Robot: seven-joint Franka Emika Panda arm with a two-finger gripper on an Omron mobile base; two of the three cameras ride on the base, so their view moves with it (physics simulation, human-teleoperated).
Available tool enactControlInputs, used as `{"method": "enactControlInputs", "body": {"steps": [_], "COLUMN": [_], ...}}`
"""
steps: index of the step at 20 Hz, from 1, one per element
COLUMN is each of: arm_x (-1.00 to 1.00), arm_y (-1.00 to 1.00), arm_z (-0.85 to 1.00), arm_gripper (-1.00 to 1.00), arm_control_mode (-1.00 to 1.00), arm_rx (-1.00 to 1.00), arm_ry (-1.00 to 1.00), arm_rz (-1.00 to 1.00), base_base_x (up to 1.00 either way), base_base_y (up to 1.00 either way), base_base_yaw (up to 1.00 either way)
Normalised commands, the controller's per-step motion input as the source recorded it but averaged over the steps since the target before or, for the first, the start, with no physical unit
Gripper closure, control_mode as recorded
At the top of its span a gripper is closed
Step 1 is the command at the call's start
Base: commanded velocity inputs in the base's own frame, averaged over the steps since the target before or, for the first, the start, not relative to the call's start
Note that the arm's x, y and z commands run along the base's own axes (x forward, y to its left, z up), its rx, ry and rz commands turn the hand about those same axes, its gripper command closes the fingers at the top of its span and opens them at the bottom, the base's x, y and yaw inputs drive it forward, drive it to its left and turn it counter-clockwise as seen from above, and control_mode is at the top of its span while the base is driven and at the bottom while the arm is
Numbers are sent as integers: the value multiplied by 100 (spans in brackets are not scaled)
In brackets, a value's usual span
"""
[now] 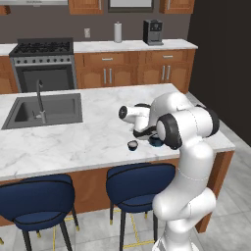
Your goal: Stack the yogurt containers by placing the smaller containers on top of the larger containers.
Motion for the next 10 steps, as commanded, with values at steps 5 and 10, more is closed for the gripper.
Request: {"method": "enactControlInputs", "body": {"steps": [5, 10], "arm_x": [0, 0], "arm_y": [0, 0], "arm_z": [0, 0], "arm_gripper": [-100, -100], "arm_control_mode": [-100, -100], "arm_rx": [0, 0], "arm_ry": [0, 0], "arm_rz": [0, 0], "base_base_x": [0, 0], "base_base_y": [0, 0], "base_base_yaw": [0, 0]}}
